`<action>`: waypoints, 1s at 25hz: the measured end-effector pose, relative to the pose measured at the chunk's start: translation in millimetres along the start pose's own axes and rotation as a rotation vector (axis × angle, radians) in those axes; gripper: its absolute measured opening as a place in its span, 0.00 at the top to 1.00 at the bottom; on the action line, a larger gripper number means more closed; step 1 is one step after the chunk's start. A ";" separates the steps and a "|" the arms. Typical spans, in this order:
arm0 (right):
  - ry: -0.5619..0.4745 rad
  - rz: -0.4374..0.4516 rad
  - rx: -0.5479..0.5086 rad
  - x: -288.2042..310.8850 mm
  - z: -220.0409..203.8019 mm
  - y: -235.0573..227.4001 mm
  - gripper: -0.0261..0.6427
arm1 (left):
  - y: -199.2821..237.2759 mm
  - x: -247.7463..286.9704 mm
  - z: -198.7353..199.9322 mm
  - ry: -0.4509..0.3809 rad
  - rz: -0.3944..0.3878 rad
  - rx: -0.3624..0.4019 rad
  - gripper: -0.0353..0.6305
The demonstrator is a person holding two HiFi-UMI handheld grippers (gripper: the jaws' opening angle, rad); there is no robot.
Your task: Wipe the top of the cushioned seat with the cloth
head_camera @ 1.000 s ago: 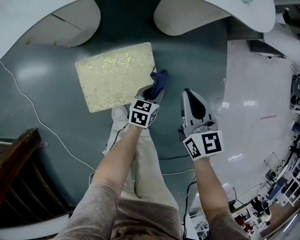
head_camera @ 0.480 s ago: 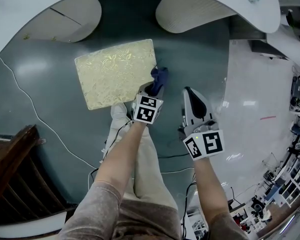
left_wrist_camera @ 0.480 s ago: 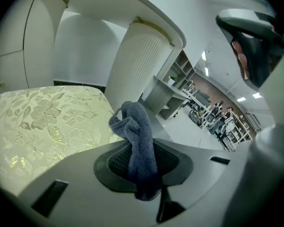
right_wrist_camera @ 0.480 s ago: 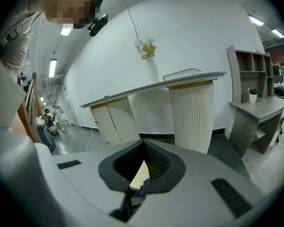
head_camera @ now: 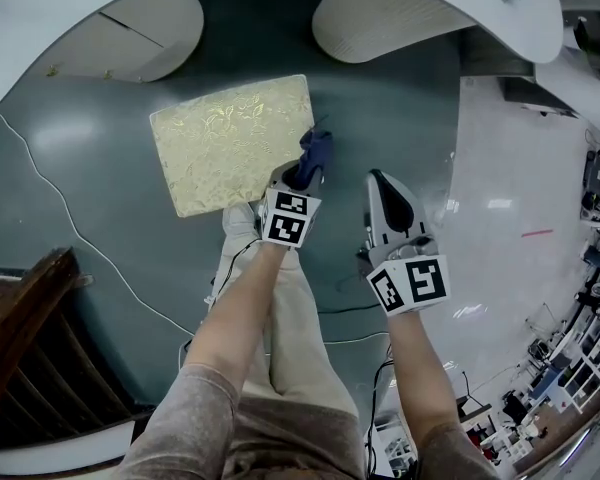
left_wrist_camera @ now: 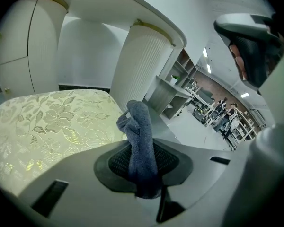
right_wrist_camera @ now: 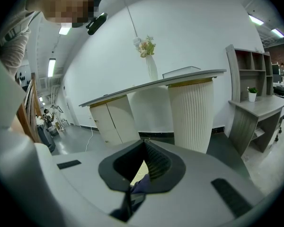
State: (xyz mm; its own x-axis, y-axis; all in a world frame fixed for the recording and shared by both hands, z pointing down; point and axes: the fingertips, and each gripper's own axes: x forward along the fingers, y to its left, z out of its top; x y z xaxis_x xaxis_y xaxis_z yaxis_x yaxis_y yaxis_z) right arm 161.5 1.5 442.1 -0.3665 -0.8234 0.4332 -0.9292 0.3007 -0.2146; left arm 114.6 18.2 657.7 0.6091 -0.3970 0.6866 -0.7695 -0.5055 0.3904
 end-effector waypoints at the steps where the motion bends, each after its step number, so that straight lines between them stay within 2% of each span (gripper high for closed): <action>1: -0.001 0.001 0.001 0.4 0.3 0.5 0.95 | 2.6 -2.5 -0.3 -0.001 0.005 0.004 0.80; 10: 0.007 0.021 -0.003 4.5 -5.1 3.8 0.95 | 31.5 -27.9 -8.0 0.008 0.041 0.030 0.80; 25: 0.027 0.069 -0.021 18.6 -9.8 24.5 0.95 | 101.8 -91.4 -35.4 -0.012 0.149 -0.015 0.80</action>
State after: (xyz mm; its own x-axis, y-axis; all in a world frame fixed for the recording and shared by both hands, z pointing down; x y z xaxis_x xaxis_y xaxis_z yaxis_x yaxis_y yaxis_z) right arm 131.5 -1.8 453.5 -0.4305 -0.7869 0.4420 -0.9024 0.3667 -0.2261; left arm -26.3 30.1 656.5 0.4902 -0.4755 0.7305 -0.8541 -0.4292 0.2937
